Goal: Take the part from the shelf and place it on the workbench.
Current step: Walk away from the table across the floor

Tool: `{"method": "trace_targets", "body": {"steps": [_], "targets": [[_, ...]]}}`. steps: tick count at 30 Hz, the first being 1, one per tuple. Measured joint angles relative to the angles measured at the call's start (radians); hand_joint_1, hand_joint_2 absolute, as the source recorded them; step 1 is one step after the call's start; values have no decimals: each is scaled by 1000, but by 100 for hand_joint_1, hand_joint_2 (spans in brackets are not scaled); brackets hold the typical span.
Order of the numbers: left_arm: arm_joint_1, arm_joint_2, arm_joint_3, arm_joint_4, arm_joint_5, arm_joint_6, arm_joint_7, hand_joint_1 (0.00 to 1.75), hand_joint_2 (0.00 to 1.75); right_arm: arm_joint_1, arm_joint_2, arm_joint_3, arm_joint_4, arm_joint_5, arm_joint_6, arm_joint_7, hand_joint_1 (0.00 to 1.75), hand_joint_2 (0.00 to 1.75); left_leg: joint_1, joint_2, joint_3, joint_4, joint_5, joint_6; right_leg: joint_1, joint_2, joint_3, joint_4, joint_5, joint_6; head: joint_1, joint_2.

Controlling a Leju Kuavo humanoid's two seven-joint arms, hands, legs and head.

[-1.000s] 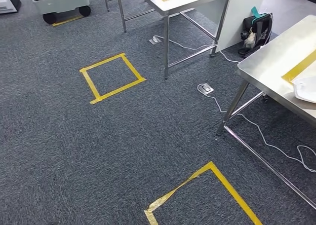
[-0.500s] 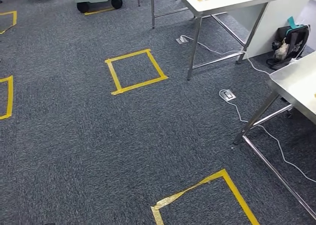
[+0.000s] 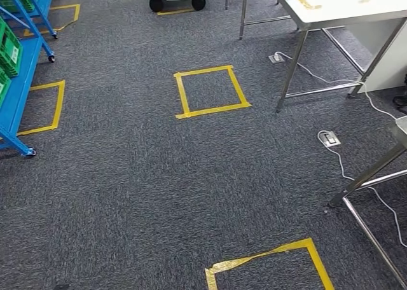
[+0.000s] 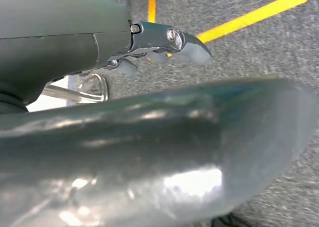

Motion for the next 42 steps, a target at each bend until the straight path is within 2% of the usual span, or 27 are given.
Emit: {"method": "trace_targets", "body": {"steps": [2,4,6,7,8,10,12,13,15,17,19,21,22,23,24,26,28,30,31,33,35,36,37,38,39,41,42], "targets": [[3,3,0,0,-2,-4,-3,0,0,0,2,-2,0,0,-4,-5,0,0,-1,35,-20,38,-29,-9,-1,-22,1,-7,6,-13,-5,0],[-1,5,-1,0,-5,-7,-1,0,0,1,2,-4,0,0,-6,-8,0,0,-3,84,-74,152,-94,-16,0,-47,1,-11,8,-20,-10,0],[-2,5,-1,0,-6,-10,10,0,0,1,2,-7,0,2,-5,-8,0,0,-1,99,-126,264,-136,-21,1,-74,-1,-11,8,-23,-10,0],[-1,6,-1,0,-7,-11,21,0,0,1,2,-8,0,4,-3,-6,0,0,0,102,-130,276,-130,-22,1,-87,-1,-11,7,-23,-10,0],[0,7,-1,0,-7,-12,33,0,0,1,2,-8,0,6,0,-1,0,0,1,104,-115,251,-107,-23,1,-99,0,-11,6,-22,-10,0],[0,11,-1,0,-6,-12,54,0,0,0,2,-8,0,11,5,13,0,0,1,136,-44,123,-43,-24,1,-120,2,-11,4,-17,-11,0],[-5,14,-1,0,-3,-12,66,0,0,0,2,-8,0,16,8,23,0,0,-3,169,8,22,-16,-15,7,-139,4,-7,-2,-7,-13,0],[-7,15,-1,-1,0,-12,70,0,0,0,2,-8,0,18,9,25,0,0,-5,175,15,4,-17,-9,11,-149,5,-6,-4,-1,-15,0],[-4,17,-1,-1,3,-14,74,0,0,-3,2,-8,0,21,9,24,0,0,-6,155,13,-1,-18,6,11,-163,8,-7,-8,9,-14,0],[0,19,-1,-1,4,-17,75,0,0,-6,2,-8,0,22,8,18,0,0,-2,136,15,-4,-15,18,7,-133,-4,24,-32,20,-10,0],[-4,20,0,-1,5,-21,72,0,0,-4,2,-8,0,24,5,10,0,0,0,117,15,-5,-13,28,4,-83,-53,133,-90,27,-5,0],[-7,20,0,-1,5,-25,66,0,0,-1,2,-8,0,25,4,6,0,0,-2,93,14,-5,-13,32,3,-64,-114,256,-136,28,-3,0],[-6,20,0,-1,5,-27,64,0,0,0,2,-8,0,25,3,5,0,0,-3,81,14,-4,-13,32,3,-61,-129,280,-135,27,-2,0],[-4,19,0,-1,6,-29,62,0,0,0,2,-8,0,25,3,5,0,0,-3,68,15,-4,-13,32,3,-58,-126,266,-115,25,-2,0],[-3,19,0,-1,6,-31,59,0,0,0,2,-8,0,26,3,6,0,0,-3,56,16,-4,-12,31,3,-52,-105,216,-81,23,-2,0],[-4,20,0,-1,6,-33,55,0,0,-2,2,-8,0,26,2,6,0,0,-2,31,16,-1,-13,26,-2,-16,-43,81,-20,19,-2,0],[-4,20,0,-1,6,-35,52,0,0,-4,2,-8,0,26,2,8,0,0,-2,12,11,1,-10,15,-4,11,-7,10,-4,15,-3,0],[-2,21,0,-1,6,-37,52,0,0,-5,2,-8,0,26,2,11,0,0,1,-4,5,-1,-5,3,-2,1,-1,4,-4,7,-3,0],[0,21,0,-1,6,-38,52,0,0,-5,3,-9,0,27,2,14,0,0,2,3,2,1,-8,-2,-2,-8,0,1,-2,1,-4,0],[0,20,0,-1,6,-39,52,0,0,-5,2,-9,-1,28,2,18,0,0,0,47,-25,54,-45,-11,-4,-30,3,-6,3,-12,-9,0],[-4,20,0,-1,6,-39,52,0,0,-4,2,-10,-2,28,2,19,0,0,-2,92,-85,178,-110,-16,-1,-55,4,-9,2,-20,-15,0],[-5,19,0,-1,6,-39,52,0,0,-4,2,-10,-2,28,2,19,0,0,-1,98,-115,239,-132,-18,-1,-69,4,-9,1,-21,-15,0],[-5,18,0,-1,6,-39,52,0,0,-3,2,-10,-2,28,2,20,0,0,0,100,-132,274,-136,-20,0,-82,5,-9,-1,-22,-15,0],[-4,18,0,-1,6,-39,52,0,0,-3,2,-10,-2,28,2,20,0,0,1,102,-132,272,-121,-21,0,-94,7,-9,-2,-22,-15,0],[-2,18,0,-1,6,-39,52,0,0,-3,2,-10,-2,28,3,21,0,0,1,108,-112,233,-90,-21,-1,-106,9,-9,-4,-21,-15,0],[-3,19,0,-1,8,-41,52,0,0,-4,2,-10,-2,29,3,21,0,0,0,156,-46,106,-25,-18,2,-126,15,-8,-10,-14,-15,0],[-7,19,0,-1,10,-41,52,0,0,-4,2,-10,-2,30,3,21,0,0,-2,181,-19,53,-10,-14,6,-135,15,-6,-14,-9,-16,0]]}}
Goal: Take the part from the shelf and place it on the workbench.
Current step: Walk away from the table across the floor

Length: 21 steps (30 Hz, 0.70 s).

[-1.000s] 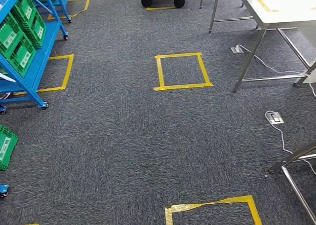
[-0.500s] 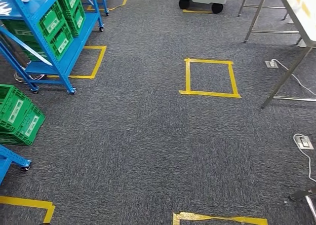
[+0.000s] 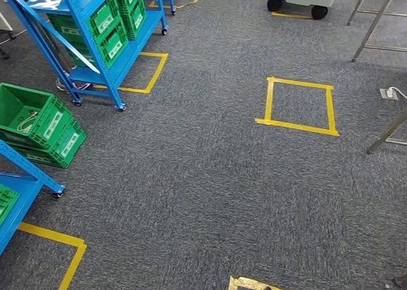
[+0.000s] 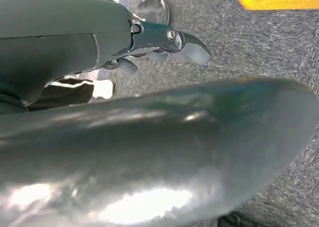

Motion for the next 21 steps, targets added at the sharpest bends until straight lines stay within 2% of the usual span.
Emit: {"method": "trace_targets", "body": {"steps": [1,2,3,4,5,6,8,9,10,11,12,13,15,16,17,19,20,21], "targets": [[-3,0,0,0,1,0,1,0,0,0,0,0,0,2,0,0,0,0,-2,18,15,-31,4,4,4,-10,2,1,-4,5,2,0],[-4,-1,0,0,1,0,3,0,0,-1,0,0,0,3,0,0,0,0,-4,21,19,-45,1,8,8,-21,5,1,-7,10,3,0],[-4,-2,0,0,1,1,6,0,0,-2,0,0,0,5,1,0,0,0,-4,9,19,-49,0,14,9,-33,9,1,-10,15,5,0],[-2,-2,0,0,1,2,10,0,0,-3,0,0,0,7,1,-1,0,0,-2,-3,19,-51,1,19,8,-35,13,2,-15,20,7,0],[0,-2,0,0,2,3,14,0,0,-4,0,0,0,8,1,-1,0,0,0,-14,21,-53,2,25,6,-20,11,14,-26,26,9,0],[0,-3,0,0,2,3,16,0,0,-5,0,0,0,9,1,-1,0,0,3,-25,22,-55,4,31,4,5,-2,46,-47,31,11,0],[-4,-3,0,0,2,3,18,0,0,-3,0,0,0,10,1,-2,0,0,5,-51,21,-55,6,40,1,59,-63,175,-111,37,17,0],[-5,-3,0,0,3,3,18,0,0,-1,0,0,0,10,2,-1,0,0,5,-65,20,-55,6,42,1,70,-99,247,-138,37,18,0],[-6,-3,0,0,4,2,19,0,0,0,0,0,0,11,2,0,0,0,5,-80,20,-55,7,43,0,74,-127,297,-151,38,18,0],[-4,-4,1,0,4,1,19,0,0,1,0,0,0,11,3,1,0,0,5,-94,20,-55,7,43,0,76,-137,307,-142,37,19,0],[-3,-4,1,0,5,-1,19,0,0,1,0,0,0,12,4,2,0,0,6,-108,21,-54,7,42,-1,78,-126,273,-112,35,19,0],[-2,-5,1,0,5,-2,19,0,0,0,-1,0,0,12,5,2,0,0,7,-122,22,-54,8,40,-2,86,-98,207,-71,34,19,0],[-3,-5,1,0,5,-3,19,0,0,-2,-1,0,0,12,5,3,0,0,7,-147,21,-51,9,30,-9,127,-39,69,-12,33,19,0],[-3,-4,1,0,5,-3,19,0,0,-2,-1,0,0,12,5,2,0,0,6,-157,19,-50,10,24,-12,143,-23,31,-1,32,19,0],[-2,-4,1,0,5,-3,19,0,0,-3,-1,0,0,12,6,2,0,0,6,-167,15,-51,13,18,-12,151,-16,17,-1,29,19,0],[1,-3,1,0,5,-3,19,0,0,-3,0,0,0,13,6,2,0,0,10,-181,10,-55,20,5,-11,133,-12,15,3,16,19,0],[4,-2,1,0,5,-4,19,0,0,-3,-1,0,0,14,6,2,0,0,9,-171,6,-50,15,0,-11,124,-10,14,6,10,16,0],[4,-2,1,0,5,-4,19,0,0,-3,-1,0,-1,16,7,2,0,0,8,-152,-5,-28,0,-5,-12,114,-11,12,9,3,13,0]]}}
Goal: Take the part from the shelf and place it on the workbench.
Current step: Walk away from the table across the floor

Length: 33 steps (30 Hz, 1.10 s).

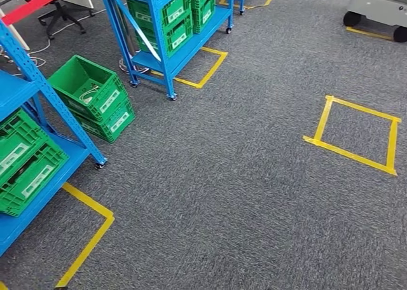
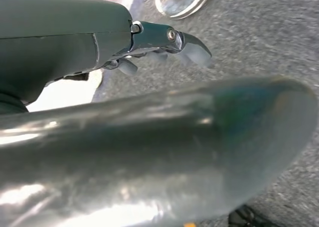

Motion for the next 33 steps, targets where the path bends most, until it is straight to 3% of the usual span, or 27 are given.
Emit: {"method": "trace_targets", "body": {"steps": [2,4,5,6,7,9,11,13,15,17,19,20,21,23,25,27,29,31,33], "targets": [[-4,1,0,0,0,-2,1,0,0,1,0,0,0,3,0,0,0,0,-3,52,-49,106,-62,-6,2,-23,-1,-2,1,-8,-8,0],[-7,0,0,0,0,-5,2,0,0,2,0,0,0,6,1,0,0,0,-2,70,-106,232,-115,-10,5,-50,-2,-2,0,-13,-9,0],[-7,0,0,0,0,-6,2,0,0,2,0,0,0,7,1,0,0,0,-2,72,-116,257,-116,-10,6,-62,-2,-2,-1,-14,-9,0],[-5,0,0,0,0,-6,2,0,0,2,0,0,0,8,1,0,0,0,-2,74,-106,242,-98,-9,6,-74,-1,-2,-2,-14,-9,0],[-5,0,0,0,0,-6,2,0,0,1,0,0,0,8,2,0,0,0,-3,80,-78,192,-67,-6,7,-84,0,-2,-3,-13,-9,0],[-7,1,0,0,0,-7,2,0,0,0,0,0,0,9,1,0,0,0,-10,122,-3,56,-14,2,10,-103,4,0,-8,-7,-10,0],[-13,2,0,0,0,-7,2,0,0,-1,0,0,0,9,1,0,0,0,-16,152,33,-18,-1,12,17,-123,7,0,-13,2,-10,0],[-12,2,0,0,0,-7,2,0,0,-2,0,0,0,10,1,0,0,0,-17,136,33,-26,-3,22,20,-142,13,-5,-16,11,-8,0],[-6,2,0,0,0,-8,2,0,0,-4,0,0,0,10,1,0,0,0,-12,116,34,-30,0,33,17,-116,9,12,-32,24,-6,0],[-7,2,0,0,-1,-10,2,0,0,-4,0,0,0,11,2,0,0,0,-7,97,35,-32,3,42,13,-62,-34,104,-84,33,-2,0],[-11,2,0,0,-2,-11,2,0,0,0,0,0,0,11,3,0,0,0,-6,74,34,-32,4,47,11,-41,-102,244,-143,36,0,0],[-10,2,0,0,-2,-11,2,0,0,1,0,0,0,12,4,0,0,0,-6,62,34,-32,4,48,11,-39,-126,286,-151,36,0,0],[-9,1,0,0,-3,-11,2,0,0,2,0,0,0,12,4,0,0,0,-5,49,34,-32,4,47,10,-38,-131,288,-137,36,0,0],[-7,1,0,0,-3,-11,2,0,0,1,0,0,0,13,5,1,0,0,-2,24,37,-31,4,43,6,-24,-85,179,-65,36,1,0],[-8,2,0,0,-3,-11,2,0,0,0,0,0,0,13,5,0,0,0,-2,0,34,-25,4,31,-3,24,-25,52,-15,36,0,0],[-8,2,0,0,-3,-11,2,0,0,-1,0,1,0,14,7,0,0,0,0,-21,25,-23,9,16,-5,50,-5,11,-10,30,-1,0],[-4,2,0,0,-3,-11,2,0,0,-1,0,1,0,15,9,1,0,0,4,-34,18,-24,13,4,-3,30,-4,10,-6,16,-1,0],[-3,2,0,0,-3,-12,2,0,0,0,0,2,0,16,9,2,0,0,1,3,-4,15,-13,-5,-4,7,-3,5,-2,3,-7,0],[-7,2,0,0,-3,-13,2,0,0,1,0,2,0,18,9,2,0,0,-1,56,-59,128,-74,-11,-1,-19,-3,4,-2,-5,-13,0]]}}
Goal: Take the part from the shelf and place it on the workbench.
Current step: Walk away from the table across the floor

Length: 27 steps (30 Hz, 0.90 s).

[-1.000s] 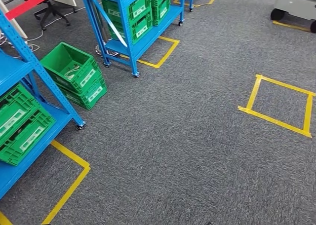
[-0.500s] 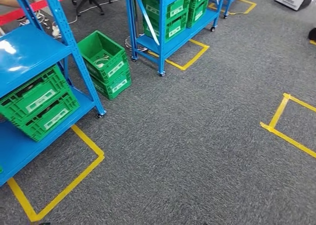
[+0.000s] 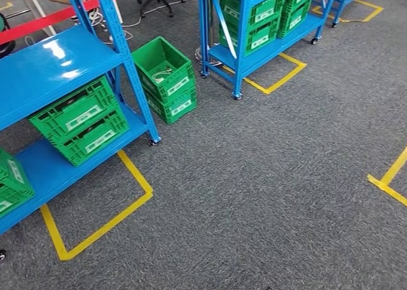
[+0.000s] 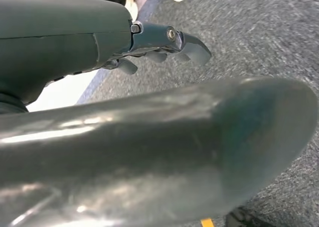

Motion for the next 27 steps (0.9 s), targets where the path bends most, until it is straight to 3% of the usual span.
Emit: {"method": "trace_targets", "body": {"steps": [2,3,5,7,9,11,13,15,17,18,19,20,22,24,26,27], "targets": [[-2,-1,0,0,0,0,0,0,0,1,0,0,0,1,1,0,0,0,0,15,-52,109,-38,-2,4,-28,0,0,-2,-4,0,0],[-1,-2,0,0,0,-1,0,0,0,1,0,0,0,2,1,0,0,0,0,17,-56,121,-32,-1,5,-41,0,0,-3,-5,-1,0],[1,-1,0,0,0,-1,0,0,0,0,0,0,0,2,1,0,0,0,-2,30,-9,38,24,6,6,-64,3,0,-5,-4,-1,0],[-2,-1,0,0,0,-1,0,0,0,-1,0,0,0,4,1,0,0,0,-9,72,61,-88,69,15,11,-83,6,2,-9,2,-1,0],[-6,0,0,0,1,-3,0,0,0,-2,0,0,0,7,2,0,0,0,-15,93,88,-145,75,24,17,-102,10,1,-14,11,0,0],[-3,0,0,0,2,-5,0,0,0,-5,0,1,0,8,3,0,0,0,-14,73,87,-152,76,34,18,-118,15,-3,-17,21,1,0],[1,0,0,0,3,-6,0,0,0,-7,0,1,0,9,3,0,0,0,-9,54,90,-158,79,45,16,-89,5,26,-40,33,4,0],[-2,0,0,0,4,-6,0,0,0,-5,0,1,0,9,5,0,0,0,-6,34,90,-160,82,54,13,-39,-46,138,-99,41,10,0],[-3,-1,0,0,6,-6,1,0,0,-1,0,1,0,10,6,0,0,0,-6,10,88,-159,83,57,12,-22,-108,261,-143,44,12,0],[-2,-1,0,0,7,-6,2,0,0,0,0,2,0,10,6,0,0,0,-6,-2,88,-159,83,56,11,-20,-122,280,-138,45,13,0],[-1,-1,1,0,8,-6,3,0,0,1,0,2,0,10,6,0,0,0,-5,-14,89,-158,83,56,11,-19,-117,260,-114,45,12,0],[0,-1,1,0,9,-6,3,0,0,1,0,2,0,10,6,0,0,0,-4,-26,90,-158,84,54,9,-13,-94,204,-76,44,12,0],[0,0,1,0,9,-6,3,0,0,0,0,2,0,10,6,0,0,0,-3,-50,88,-154,84,46,1,29,-35,70,-18,44,12,0],[-1,1,1,0,9,-6,3,0,0,-1,0,2,1,10,7,0,0,0,-3,-70,81,-151,87,32,-3,61,-7,9,-6,36,11,0],[1,1,1,0,9,-6,3,0,0,-2,1,2,1,10,7,0,0,0,0,-88,74,-153,93,19,-1,47,-3,7,-4,22,11,0],[3,1,1,0,9,-6,3,0,0,-2,2,2,1,10,7,0,0,0,0,-82,70,-149,91,13,-1,37,-2,6,-2,14,9,0]]}}
